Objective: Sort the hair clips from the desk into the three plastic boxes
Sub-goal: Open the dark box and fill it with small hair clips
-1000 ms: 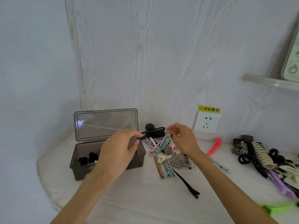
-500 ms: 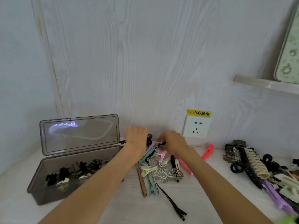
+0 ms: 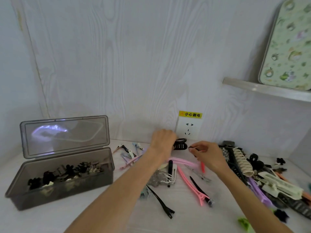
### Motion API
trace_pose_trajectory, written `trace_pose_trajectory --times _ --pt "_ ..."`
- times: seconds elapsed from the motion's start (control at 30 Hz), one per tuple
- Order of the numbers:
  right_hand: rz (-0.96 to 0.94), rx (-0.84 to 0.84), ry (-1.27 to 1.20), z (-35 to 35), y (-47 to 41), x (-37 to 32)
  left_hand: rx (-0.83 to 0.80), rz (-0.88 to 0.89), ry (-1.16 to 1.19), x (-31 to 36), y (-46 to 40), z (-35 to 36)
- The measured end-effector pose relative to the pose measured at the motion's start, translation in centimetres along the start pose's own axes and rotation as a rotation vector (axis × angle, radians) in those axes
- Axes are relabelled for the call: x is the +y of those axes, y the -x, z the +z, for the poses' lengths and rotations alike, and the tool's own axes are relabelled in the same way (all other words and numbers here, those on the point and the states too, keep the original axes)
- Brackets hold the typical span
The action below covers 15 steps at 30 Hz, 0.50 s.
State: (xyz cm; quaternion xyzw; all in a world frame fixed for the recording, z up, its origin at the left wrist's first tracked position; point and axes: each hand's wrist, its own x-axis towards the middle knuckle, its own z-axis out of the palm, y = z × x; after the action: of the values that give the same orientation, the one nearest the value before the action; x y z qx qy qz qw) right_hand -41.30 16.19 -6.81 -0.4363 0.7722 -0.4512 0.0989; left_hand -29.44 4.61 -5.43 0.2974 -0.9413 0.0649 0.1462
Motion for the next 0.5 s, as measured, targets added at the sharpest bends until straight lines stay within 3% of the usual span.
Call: trace_pose_trajectory --times 0.13,0.2,0.27,0.37,0.5 --pt "0.061 0.013 -0.026 -2.0 0.4 0.0 0.061 0.025 0.254 2.0 -0.1 1.2" --pt "0.086 -0.034 -0.004 -2.1 0.4 0.1 0.145 -0.056 0.333 1.7 0.7 1.5" --pt "0.098 -0.061 -0.001 -2.0 0.4 0.0 0.196 -0.176 0.268 0.8 1.4 1.6" --pt "0.065 -0.081 0.015 -1.2 0.2 -0.4 0.023 -0.298 0.174 -0.4 2.0 2.1" --pt "-0.030 -0.127 0.120 0.4 0.2 -1.4 -0.224 -0.349 0.371 -0.8 1.6 3.0"
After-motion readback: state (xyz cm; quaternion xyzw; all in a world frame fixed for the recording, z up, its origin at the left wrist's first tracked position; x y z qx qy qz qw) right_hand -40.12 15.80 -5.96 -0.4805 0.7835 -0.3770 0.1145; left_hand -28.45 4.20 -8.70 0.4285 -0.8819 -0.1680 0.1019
